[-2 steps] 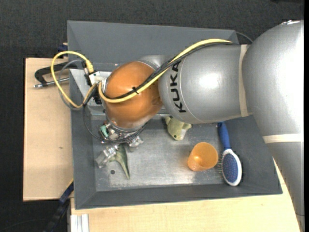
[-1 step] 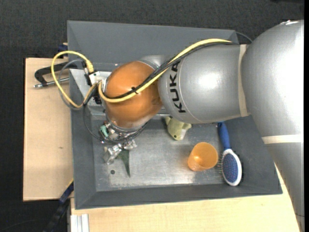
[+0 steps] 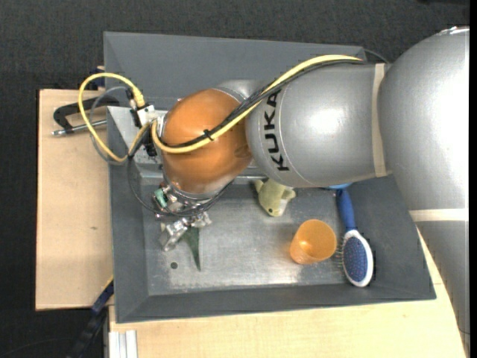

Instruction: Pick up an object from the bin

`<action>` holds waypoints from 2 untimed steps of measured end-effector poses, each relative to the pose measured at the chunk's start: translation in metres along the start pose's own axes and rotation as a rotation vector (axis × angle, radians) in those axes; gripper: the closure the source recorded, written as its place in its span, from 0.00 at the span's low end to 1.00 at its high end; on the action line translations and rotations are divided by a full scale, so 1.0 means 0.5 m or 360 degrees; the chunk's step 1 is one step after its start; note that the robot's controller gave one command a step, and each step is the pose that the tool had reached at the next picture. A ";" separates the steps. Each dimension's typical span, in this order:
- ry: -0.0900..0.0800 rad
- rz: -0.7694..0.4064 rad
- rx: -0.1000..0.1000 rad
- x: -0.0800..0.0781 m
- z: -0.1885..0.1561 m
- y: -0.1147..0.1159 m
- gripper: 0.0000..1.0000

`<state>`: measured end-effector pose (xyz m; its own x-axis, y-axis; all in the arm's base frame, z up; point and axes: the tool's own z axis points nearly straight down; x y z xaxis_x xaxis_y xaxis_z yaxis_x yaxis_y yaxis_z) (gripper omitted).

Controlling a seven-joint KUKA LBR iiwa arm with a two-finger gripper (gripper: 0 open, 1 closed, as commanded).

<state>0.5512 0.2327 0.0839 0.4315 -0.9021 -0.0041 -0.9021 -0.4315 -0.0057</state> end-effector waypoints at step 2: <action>0.0001 0.0012 0.0009 -0.007 -0.189 -0.011 1.00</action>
Offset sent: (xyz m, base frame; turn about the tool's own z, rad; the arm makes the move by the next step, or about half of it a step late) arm 0.0000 -0.0002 0.0437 0.0000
